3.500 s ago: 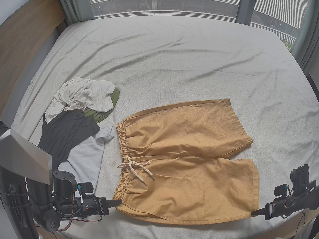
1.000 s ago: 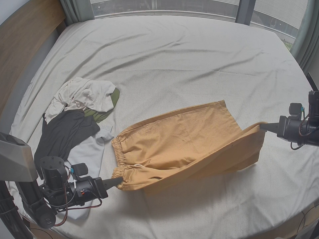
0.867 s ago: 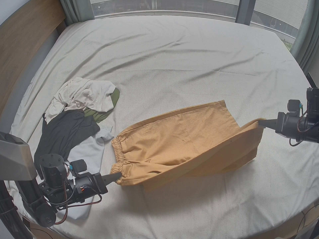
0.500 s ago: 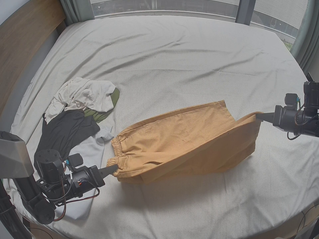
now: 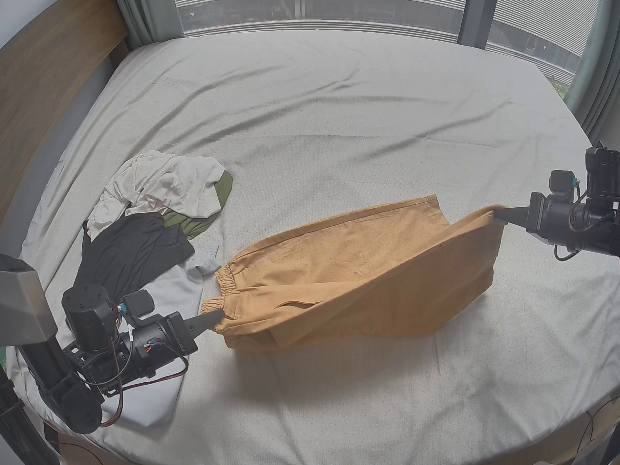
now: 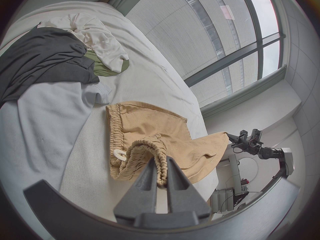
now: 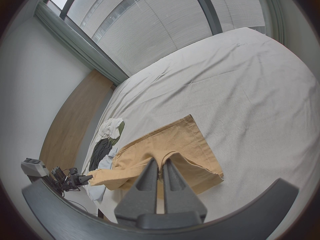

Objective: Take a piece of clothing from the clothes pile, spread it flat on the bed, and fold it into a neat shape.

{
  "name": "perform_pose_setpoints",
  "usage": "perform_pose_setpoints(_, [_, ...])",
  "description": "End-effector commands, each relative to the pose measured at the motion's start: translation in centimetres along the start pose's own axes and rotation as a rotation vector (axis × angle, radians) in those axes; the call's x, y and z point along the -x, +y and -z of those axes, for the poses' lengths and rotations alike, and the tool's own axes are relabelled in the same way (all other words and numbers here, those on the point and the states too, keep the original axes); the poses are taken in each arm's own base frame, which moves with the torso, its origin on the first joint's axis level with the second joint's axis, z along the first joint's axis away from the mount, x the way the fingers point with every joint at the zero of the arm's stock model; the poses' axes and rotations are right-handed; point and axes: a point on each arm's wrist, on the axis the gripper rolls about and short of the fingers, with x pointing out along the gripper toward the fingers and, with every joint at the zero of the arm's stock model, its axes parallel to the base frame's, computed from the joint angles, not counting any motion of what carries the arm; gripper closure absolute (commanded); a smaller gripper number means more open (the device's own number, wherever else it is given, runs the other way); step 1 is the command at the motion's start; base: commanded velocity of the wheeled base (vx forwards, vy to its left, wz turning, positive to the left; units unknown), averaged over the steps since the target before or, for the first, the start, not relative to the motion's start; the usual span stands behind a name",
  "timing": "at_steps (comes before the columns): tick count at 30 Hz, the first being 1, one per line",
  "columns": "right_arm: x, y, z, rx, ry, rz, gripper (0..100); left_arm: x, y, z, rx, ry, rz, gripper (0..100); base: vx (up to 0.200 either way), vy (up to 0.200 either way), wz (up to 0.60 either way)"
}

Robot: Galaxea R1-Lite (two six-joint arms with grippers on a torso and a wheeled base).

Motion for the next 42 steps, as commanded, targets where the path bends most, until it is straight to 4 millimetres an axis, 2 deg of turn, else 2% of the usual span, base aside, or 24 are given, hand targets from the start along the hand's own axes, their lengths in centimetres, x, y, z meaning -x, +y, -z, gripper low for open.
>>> perform_pose_setpoints(1, [-0.2, 0.0, -0.2, 0.002, -0.001, -0.003, 100, 0.0, 0.0, -0.4, 0.006, -0.018, 0.003, 100, 0.000, 0.000, 0.00])
perform_pose_setpoints(12, [-0.7, 0.8, -1.4, 0.006, 0.010, -0.015, 100, -0.4, -0.2, -1.1, 0.038, -0.046, 0.020, 100, 0.000, 0.000, 0.00])
perform_pose_setpoints(22, [-3.5, -0.2, -1.5, -0.011, 0.051, 0.011, 100, -1.0, 0.0, -1.2, 0.065, -0.049, 0.019, 100, 0.000, 0.000, 0.00])
perform_pose_setpoints(35, [-6.5, -1.4, -2.1, -0.017, 0.066, 0.014, 100, -2.0, 2.4, -1.6, 0.103, -0.064, -0.044, 100, 0.000, 0.000, 0.00])
perform_pose_setpoints(42, [-7.8, -1.8, -2.0, -0.018, 0.068, 0.039, 100, -2.5, 2.8, -1.6, 0.103, -0.063, -0.047, 100, 0.000, 0.000, 0.00])
